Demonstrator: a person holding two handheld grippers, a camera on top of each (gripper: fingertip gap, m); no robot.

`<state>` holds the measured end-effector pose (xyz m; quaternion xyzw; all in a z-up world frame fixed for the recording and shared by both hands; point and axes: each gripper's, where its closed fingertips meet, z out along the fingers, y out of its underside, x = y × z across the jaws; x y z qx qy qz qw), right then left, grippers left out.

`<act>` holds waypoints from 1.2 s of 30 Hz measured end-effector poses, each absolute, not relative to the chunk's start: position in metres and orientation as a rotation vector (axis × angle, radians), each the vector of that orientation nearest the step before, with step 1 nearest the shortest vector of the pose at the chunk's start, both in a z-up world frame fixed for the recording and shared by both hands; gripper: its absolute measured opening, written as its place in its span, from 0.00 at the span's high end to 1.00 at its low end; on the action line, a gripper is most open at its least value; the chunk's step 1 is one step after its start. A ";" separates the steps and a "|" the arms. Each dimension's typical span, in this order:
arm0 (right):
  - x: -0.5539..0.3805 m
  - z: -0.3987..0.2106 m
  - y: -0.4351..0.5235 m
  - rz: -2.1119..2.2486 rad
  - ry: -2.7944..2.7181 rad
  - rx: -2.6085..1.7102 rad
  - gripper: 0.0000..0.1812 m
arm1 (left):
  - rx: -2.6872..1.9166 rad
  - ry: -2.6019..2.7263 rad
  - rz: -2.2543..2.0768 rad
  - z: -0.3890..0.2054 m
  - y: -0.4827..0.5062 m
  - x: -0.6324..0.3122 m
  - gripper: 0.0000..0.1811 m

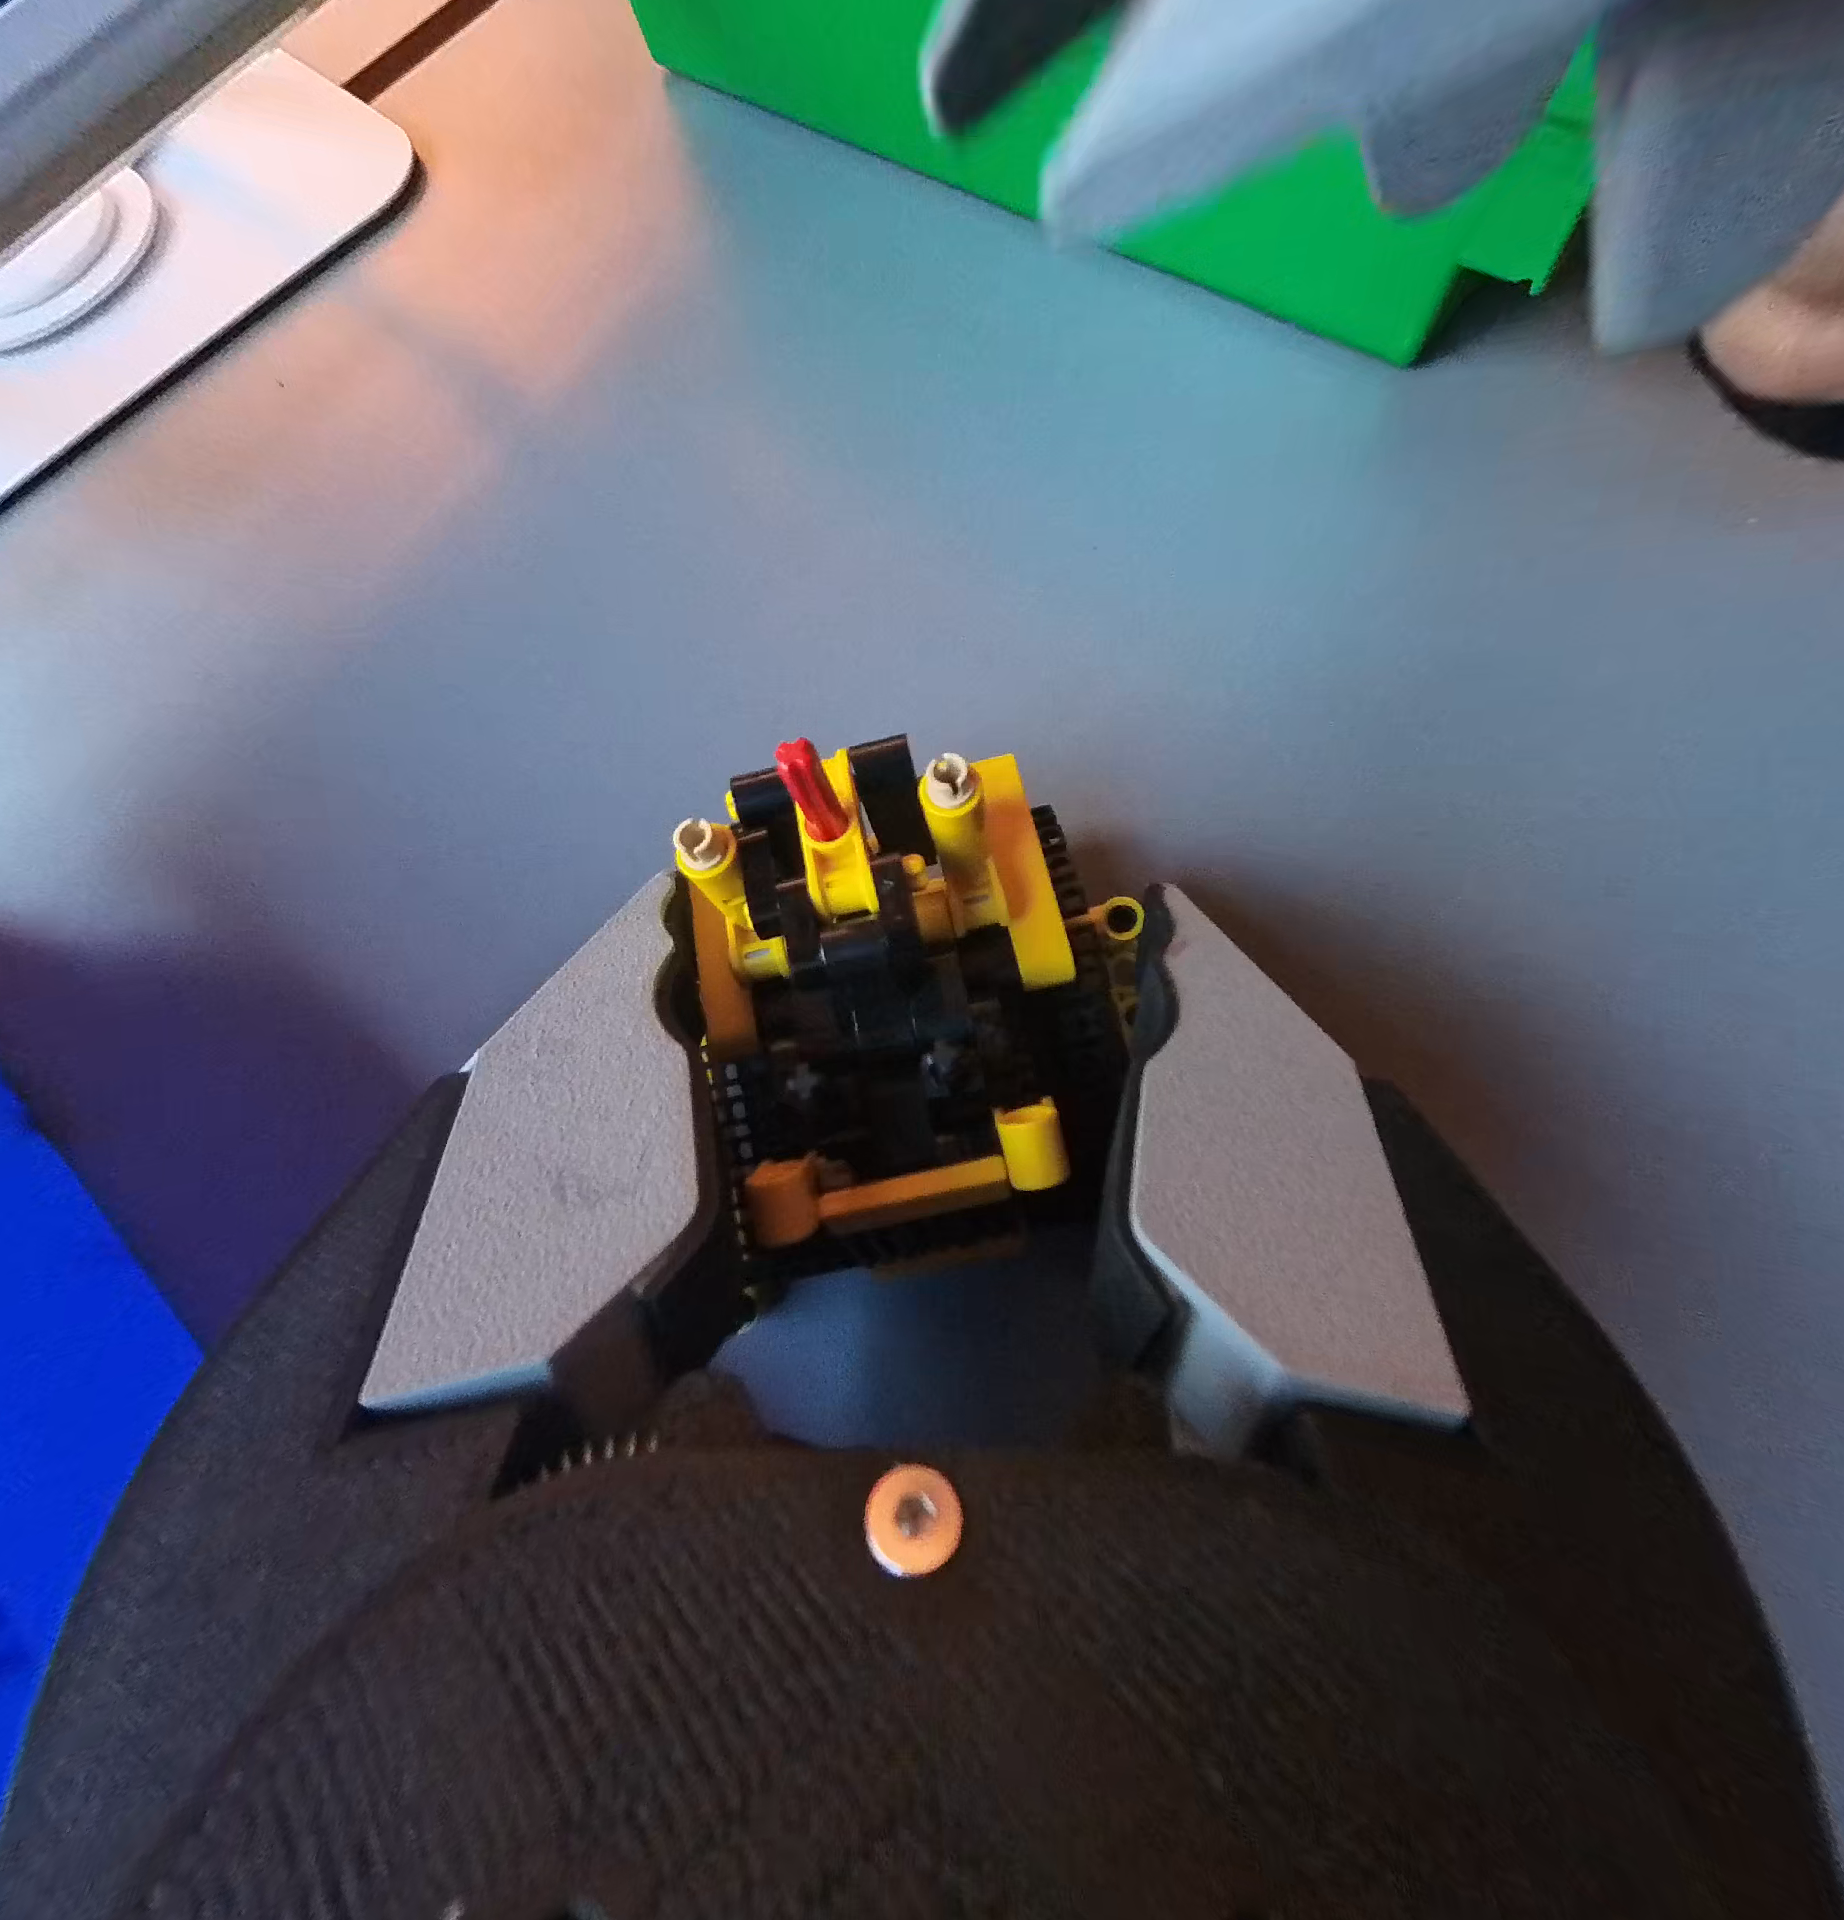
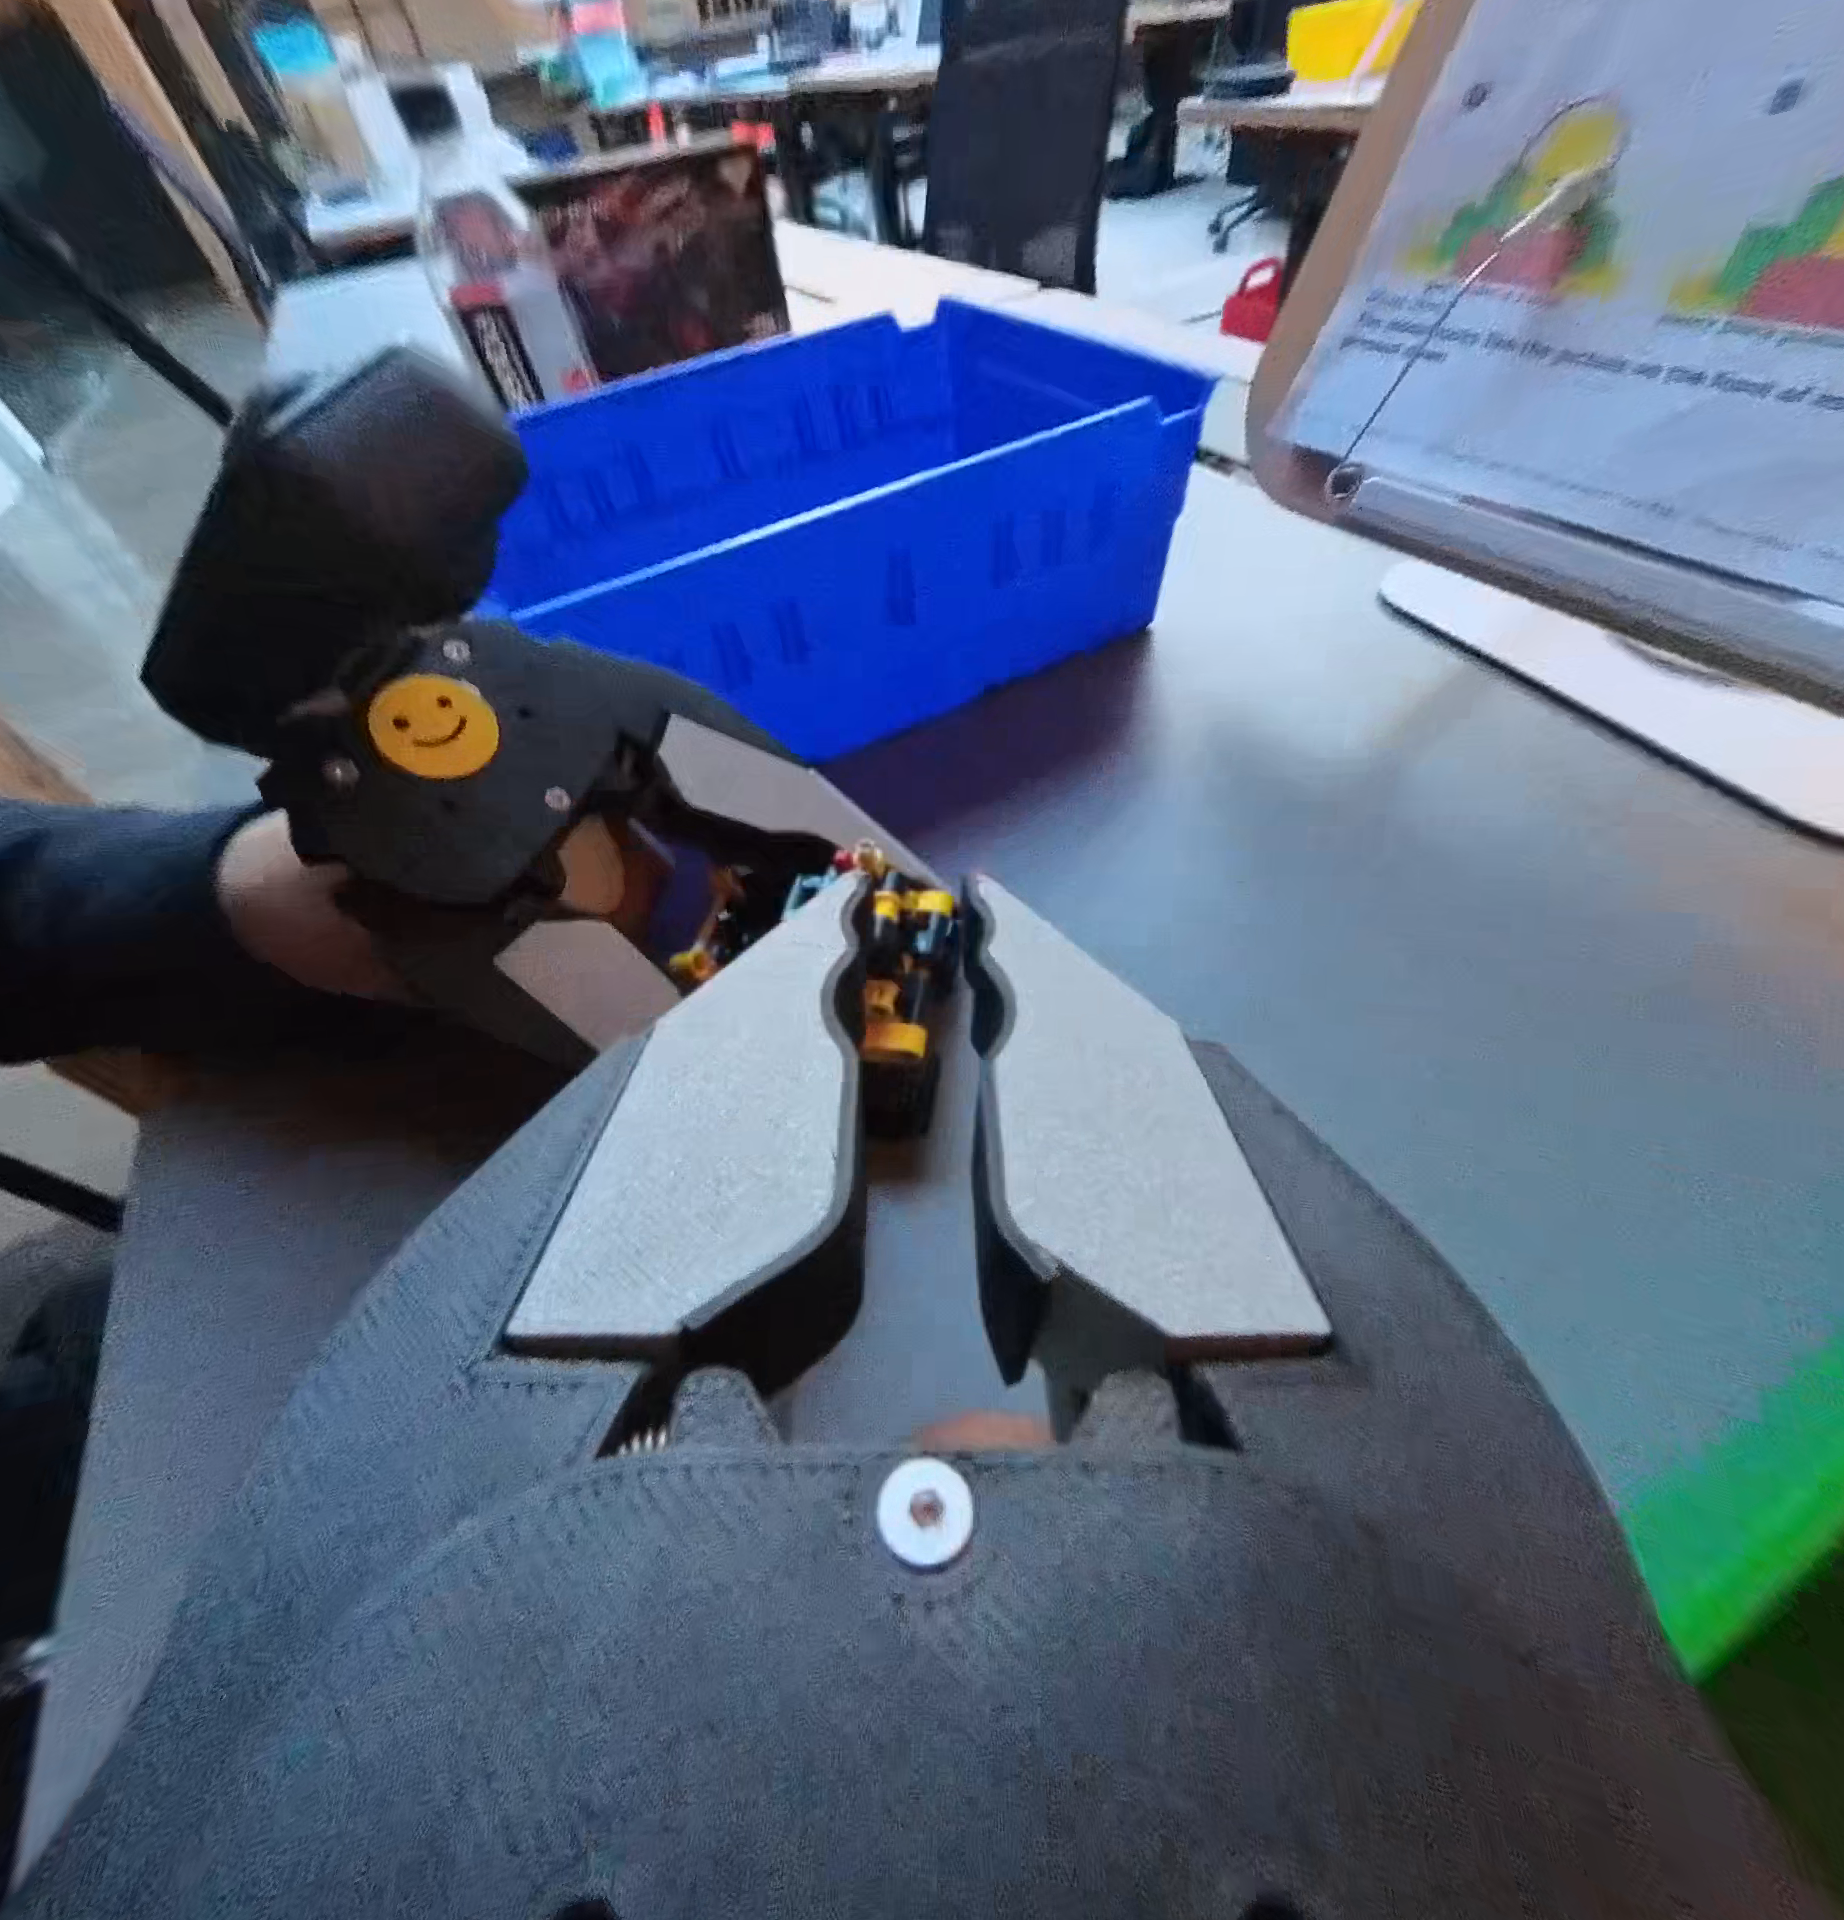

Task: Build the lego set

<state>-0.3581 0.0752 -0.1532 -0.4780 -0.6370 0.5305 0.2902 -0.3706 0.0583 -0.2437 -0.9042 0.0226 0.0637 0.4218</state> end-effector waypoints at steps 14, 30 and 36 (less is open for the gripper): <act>-0.369 -0.190 0.043 1.262 -1.886 -1.266 1.00 | -2.262 0.070 0.142 -0.244 0.058 -0.368 0.54; -0.375 -0.183 0.051 1.124 -1.937 -1.138 1.00 | -2.238 0.036 0.044 -0.239 0.060 -0.366 0.54; -0.382 -0.173 0.047 1.213 -1.858 -1.182 1.00 | -2.200 0.008 0.035 -0.230 0.060 -0.368 0.54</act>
